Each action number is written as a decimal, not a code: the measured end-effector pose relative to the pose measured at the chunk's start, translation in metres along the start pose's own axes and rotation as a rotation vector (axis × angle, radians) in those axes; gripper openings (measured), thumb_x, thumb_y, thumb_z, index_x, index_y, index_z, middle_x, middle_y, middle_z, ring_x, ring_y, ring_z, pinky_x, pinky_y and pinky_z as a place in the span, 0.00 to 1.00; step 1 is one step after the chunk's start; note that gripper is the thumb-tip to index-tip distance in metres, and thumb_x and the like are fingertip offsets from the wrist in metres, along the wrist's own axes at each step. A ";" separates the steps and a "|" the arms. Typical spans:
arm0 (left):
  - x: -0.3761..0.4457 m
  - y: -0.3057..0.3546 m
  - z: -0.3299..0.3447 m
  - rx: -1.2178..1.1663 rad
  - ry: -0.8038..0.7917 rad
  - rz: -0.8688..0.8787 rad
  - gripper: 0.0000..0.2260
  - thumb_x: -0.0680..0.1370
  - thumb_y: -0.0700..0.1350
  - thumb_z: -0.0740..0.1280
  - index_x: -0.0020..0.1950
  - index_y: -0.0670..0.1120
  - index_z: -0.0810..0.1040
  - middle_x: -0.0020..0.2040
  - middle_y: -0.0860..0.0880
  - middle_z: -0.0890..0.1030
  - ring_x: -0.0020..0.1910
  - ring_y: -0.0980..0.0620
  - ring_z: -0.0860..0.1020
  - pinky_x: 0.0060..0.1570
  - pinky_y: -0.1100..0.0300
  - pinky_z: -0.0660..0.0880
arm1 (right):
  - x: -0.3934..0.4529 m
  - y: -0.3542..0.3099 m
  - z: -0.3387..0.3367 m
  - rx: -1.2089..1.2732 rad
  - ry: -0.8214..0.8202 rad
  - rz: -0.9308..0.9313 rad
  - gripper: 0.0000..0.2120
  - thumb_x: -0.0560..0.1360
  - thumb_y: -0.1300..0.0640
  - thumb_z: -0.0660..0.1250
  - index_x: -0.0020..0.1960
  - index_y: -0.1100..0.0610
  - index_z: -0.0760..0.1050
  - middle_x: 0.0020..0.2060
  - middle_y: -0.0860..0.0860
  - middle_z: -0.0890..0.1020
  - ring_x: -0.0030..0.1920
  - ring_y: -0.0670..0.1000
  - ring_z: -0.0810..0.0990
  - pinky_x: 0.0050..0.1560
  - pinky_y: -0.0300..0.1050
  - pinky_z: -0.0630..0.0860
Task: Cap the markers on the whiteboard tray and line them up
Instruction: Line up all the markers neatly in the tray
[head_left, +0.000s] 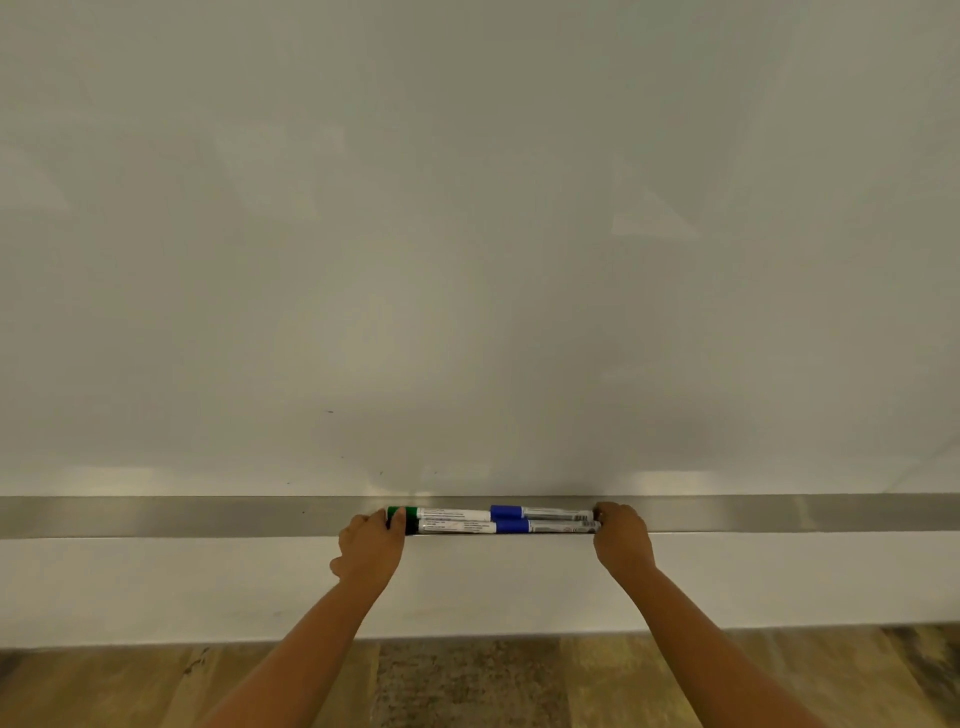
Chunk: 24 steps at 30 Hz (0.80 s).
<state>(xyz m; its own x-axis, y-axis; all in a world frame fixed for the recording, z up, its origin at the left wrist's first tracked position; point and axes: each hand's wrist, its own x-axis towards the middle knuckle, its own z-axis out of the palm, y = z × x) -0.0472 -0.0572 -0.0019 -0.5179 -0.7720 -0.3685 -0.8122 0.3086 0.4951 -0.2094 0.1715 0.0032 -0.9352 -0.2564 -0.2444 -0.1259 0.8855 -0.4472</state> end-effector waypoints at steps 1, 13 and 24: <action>0.000 0.002 0.002 -0.013 0.008 -0.007 0.18 0.79 0.53 0.52 0.57 0.45 0.75 0.56 0.39 0.74 0.59 0.40 0.70 0.58 0.44 0.66 | 0.001 0.001 0.000 0.014 -0.006 0.001 0.12 0.73 0.71 0.56 0.47 0.63 0.78 0.46 0.61 0.81 0.45 0.60 0.80 0.40 0.43 0.72; -0.001 0.003 0.008 -0.043 0.087 -0.036 0.17 0.79 0.52 0.52 0.55 0.43 0.75 0.54 0.38 0.75 0.57 0.39 0.71 0.57 0.41 0.67 | 0.004 0.006 0.000 0.153 0.003 -0.013 0.15 0.72 0.72 0.56 0.46 0.62 0.80 0.44 0.60 0.83 0.37 0.53 0.75 0.39 0.40 0.70; -0.002 0.000 0.006 0.001 0.125 0.015 0.17 0.79 0.50 0.53 0.56 0.45 0.77 0.51 0.40 0.76 0.52 0.40 0.73 0.54 0.44 0.68 | 0.004 0.006 0.003 0.072 0.009 -0.047 0.13 0.74 0.70 0.56 0.45 0.62 0.79 0.44 0.60 0.82 0.41 0.55 0.78 0.38 0.41 0.73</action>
<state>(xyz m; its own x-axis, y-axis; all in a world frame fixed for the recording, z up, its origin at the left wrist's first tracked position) -0.0475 -0.0522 -0.0062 -0.4923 -0.8306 -0.2602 -0.8051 0.3209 0.4989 -0.2125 0.1744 -0.0033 -0.9316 -0.2936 -0.2144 -0.1459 0.8421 -0.5192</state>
